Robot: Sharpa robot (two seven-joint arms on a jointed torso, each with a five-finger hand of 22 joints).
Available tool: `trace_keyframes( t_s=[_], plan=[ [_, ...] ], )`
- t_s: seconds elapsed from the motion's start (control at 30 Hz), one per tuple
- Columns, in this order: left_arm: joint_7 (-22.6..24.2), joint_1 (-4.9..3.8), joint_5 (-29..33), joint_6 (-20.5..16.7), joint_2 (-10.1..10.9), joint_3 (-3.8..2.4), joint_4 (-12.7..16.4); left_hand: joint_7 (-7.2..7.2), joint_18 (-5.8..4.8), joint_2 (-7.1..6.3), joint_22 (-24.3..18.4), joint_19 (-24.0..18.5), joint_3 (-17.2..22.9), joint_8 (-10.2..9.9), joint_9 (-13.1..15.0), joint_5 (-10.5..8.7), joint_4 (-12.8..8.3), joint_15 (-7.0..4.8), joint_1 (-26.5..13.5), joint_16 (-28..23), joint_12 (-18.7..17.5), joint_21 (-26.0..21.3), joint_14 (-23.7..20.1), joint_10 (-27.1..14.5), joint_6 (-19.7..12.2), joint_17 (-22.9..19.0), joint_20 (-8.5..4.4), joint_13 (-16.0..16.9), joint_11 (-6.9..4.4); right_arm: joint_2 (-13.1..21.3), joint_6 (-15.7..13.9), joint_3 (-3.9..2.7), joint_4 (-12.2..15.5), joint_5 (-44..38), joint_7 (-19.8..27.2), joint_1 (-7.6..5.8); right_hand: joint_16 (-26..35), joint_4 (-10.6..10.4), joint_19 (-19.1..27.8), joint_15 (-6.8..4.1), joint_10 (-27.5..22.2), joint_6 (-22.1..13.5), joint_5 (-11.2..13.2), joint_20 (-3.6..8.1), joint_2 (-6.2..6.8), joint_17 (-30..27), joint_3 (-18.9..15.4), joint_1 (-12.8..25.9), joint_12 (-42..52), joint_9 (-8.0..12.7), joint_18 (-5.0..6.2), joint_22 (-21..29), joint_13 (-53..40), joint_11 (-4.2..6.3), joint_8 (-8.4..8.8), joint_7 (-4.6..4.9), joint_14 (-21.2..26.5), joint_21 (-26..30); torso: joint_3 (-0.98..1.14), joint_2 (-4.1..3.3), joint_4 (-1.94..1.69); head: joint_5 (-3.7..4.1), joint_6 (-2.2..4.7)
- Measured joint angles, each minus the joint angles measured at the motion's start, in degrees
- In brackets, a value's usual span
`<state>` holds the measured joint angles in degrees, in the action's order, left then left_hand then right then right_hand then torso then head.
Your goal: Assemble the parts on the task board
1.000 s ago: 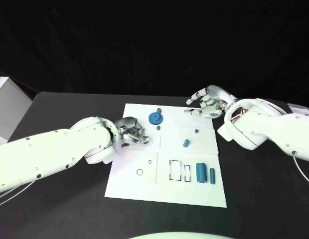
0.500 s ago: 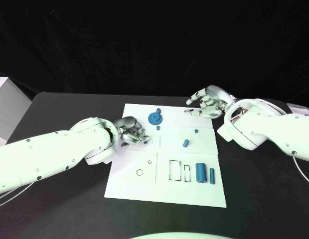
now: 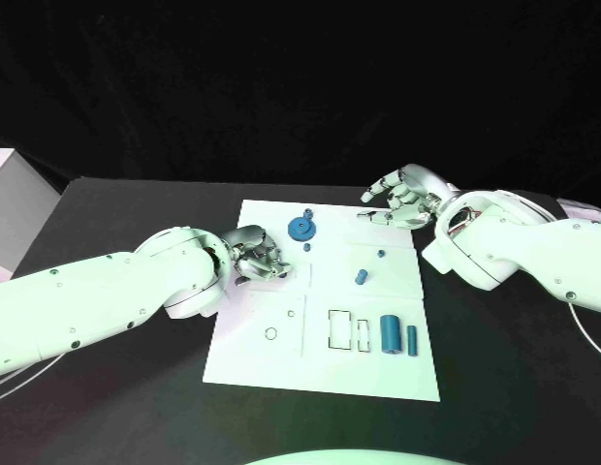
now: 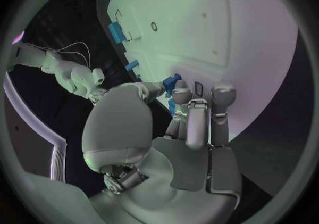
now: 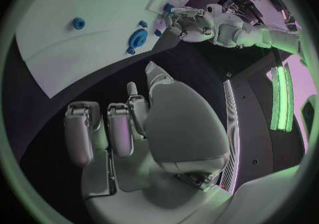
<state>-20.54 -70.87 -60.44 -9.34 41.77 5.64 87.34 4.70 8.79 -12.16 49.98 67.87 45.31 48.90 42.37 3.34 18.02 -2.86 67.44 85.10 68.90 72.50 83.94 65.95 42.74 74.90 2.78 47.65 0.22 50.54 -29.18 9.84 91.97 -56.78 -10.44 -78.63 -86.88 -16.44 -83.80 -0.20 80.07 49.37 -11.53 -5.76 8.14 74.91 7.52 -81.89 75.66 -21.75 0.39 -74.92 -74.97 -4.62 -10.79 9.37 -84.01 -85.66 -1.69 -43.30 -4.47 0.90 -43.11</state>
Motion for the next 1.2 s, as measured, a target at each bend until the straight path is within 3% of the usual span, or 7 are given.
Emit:
trace_keyframes(
  t_s=[0.4, 0.73, 1.2],
  plan=[
    [-0.19, 0.00, 0.01, 0.15, -0.25, -0.01, -0.15, -0.01, 0.00, -0.03, -0.01, 0.00, 0.00, -0.02, 0.03, -0.03, 0.00, 0.00, -0.03, 0.00, -0.25, 0.00, 0.00, -0.21, 0.01, 0.00, 0.00, -0.35, 0.21, 0.01, 0.00, 0.00, 0.00, 0.00, 0.00, 0.03, 0.00, 0.00, 0.00, 0.00, 0.00, 0.00, 0.00, 0.00, 0.00, 0.00, 0.00, 0.00, 0.00, 0.00, 0.00, 0.01, 0.00, 0.00, 0.00, 0.00, 0.00, 0.00, 0.02, 0.04, 0.01, 0.00, 0.08],
    [-0.42, 0.01, 0.02, 0.08, -0.65, 0.01, -0.46, -0.01, 0.00, 0.05, 0.07, 0.00, 0.00, -0.24, 4.81, -0.36, 0.00, 0.00, 0.05, 0.00, -0.24, 0.00, 0.00, -0.21, 0.02, 0.00, 0.00, -0.43, 0.21, 0.04, 0.00, 0.00, 0.03, 0.00, 0.00, 0.05, 0.00, 0.00, 0.00, 0.00, 0.00, 0.00, 0.00, 0.00, 0.00, 0.00, 0.00, 0.00, 0.00, 0.00, 0.00, 0.02, 0.00, 0.00, 0.00, 0.00, 0.00, 0.00, 0.02, 0.02, 0.03, 0.06, 0.10],
    [-0.85, 0.01, 0.06, 0.27, -0.74, -0.01, -0.47, -0.04, 0.00, 0.17, 0.04, 0.00, 0.00, -0.29, 4.75, -0.22, 0.00, 0.00, 0.17, 0.21, -0.58, -0.01, 0.00, -0.46, 0.05, 0.03, 0.00, -0.75, 0.21, 0.06, 0.05, 0.00, 0.04, 0.01, -0.01, 0.06, 0.00, -0.17, 0.00, 0.00, 0.00, 0.00, -0.24, 0.00, -0.24, 0.00, 0.17, 0.24, 0.00, 0.07, 0.00, -0.03, 0.00, 0.00, 0.00, 0.00, 0.00, 0.00, 0.02, 0.03, -0.01, 0.12, -0.13]
  ],
)
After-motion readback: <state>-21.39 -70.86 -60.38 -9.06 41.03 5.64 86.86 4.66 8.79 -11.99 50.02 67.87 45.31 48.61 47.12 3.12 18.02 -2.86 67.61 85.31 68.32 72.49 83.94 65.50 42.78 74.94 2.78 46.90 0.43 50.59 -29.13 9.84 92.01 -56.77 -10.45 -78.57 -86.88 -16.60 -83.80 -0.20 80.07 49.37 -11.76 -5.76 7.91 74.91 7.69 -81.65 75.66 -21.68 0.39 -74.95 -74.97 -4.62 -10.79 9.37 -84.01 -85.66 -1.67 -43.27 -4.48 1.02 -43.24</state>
